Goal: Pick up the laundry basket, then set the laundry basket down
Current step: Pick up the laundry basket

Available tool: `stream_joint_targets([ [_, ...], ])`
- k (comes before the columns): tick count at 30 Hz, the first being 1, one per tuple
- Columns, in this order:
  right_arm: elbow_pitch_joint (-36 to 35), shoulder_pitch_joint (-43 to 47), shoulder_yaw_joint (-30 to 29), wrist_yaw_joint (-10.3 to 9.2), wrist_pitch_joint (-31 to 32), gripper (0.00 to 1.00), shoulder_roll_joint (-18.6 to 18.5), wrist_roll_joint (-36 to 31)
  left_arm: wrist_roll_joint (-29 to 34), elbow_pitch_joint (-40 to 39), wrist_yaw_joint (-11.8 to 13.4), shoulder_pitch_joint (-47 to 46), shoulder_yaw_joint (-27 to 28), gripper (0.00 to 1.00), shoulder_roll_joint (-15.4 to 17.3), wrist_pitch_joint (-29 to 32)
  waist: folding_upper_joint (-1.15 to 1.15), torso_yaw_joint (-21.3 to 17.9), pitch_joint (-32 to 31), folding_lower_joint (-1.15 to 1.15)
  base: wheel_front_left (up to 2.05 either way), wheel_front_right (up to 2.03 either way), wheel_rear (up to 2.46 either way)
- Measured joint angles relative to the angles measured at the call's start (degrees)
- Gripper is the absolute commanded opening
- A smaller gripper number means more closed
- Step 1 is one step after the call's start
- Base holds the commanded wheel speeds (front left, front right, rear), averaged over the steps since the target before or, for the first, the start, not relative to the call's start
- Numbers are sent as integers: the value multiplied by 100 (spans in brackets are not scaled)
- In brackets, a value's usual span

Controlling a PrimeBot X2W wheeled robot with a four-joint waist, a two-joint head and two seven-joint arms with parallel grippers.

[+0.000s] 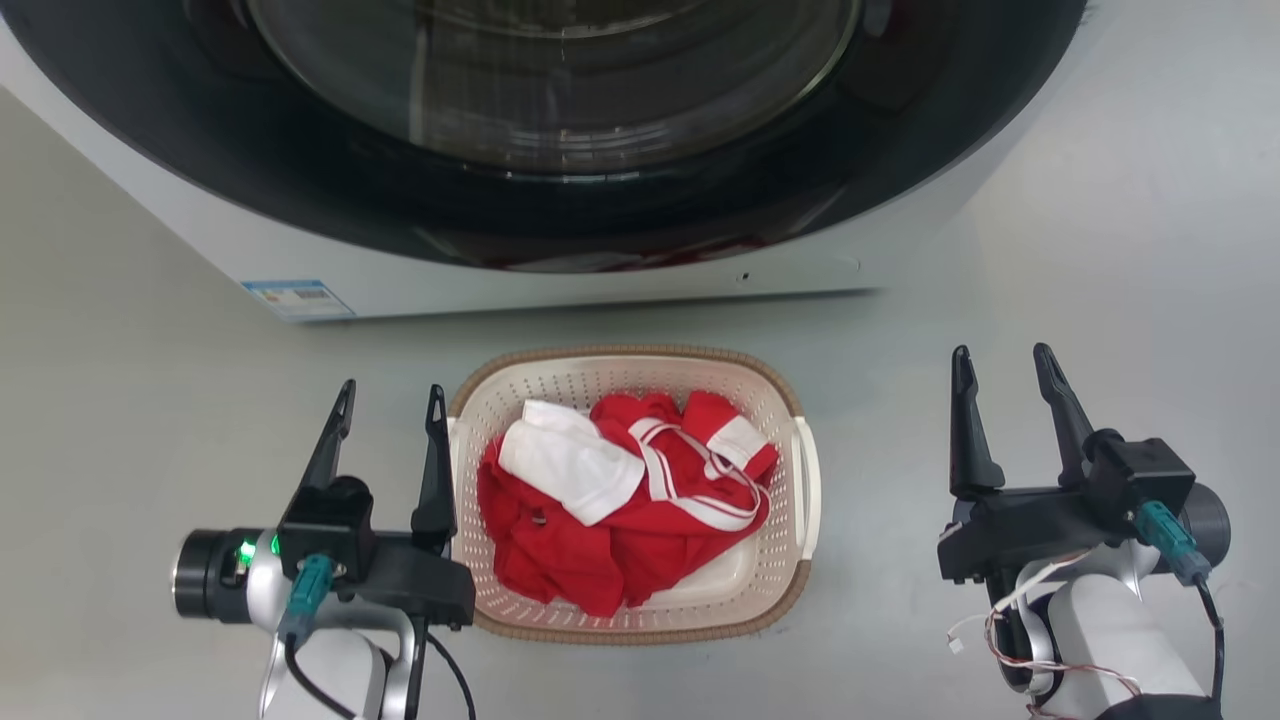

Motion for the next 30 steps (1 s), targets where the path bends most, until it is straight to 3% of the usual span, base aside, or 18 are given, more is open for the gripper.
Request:
stream_joint_targets([
  [10, 648, -577, 114, 24, 0, 100, 9, 21, -156, 894, -54, -705, -44, 100, -33, 11, 0, 103, 850, -1, 0, 0, 0],
  [21, 1172, -1452, 122, 23, 0, 100, 8, 82, -552, 1668, -71, -1823, -517, 100, -73, 26, 0, 262, 1965, -1, 0, 0, 0],
  [30, 1522, -1639, 182, 23, 0, 100, 8, 126, -737, 2251, -71, -2099, -573, 100, -75, 25, 0, 388, 2512, -1, 0, 0, 0],
])
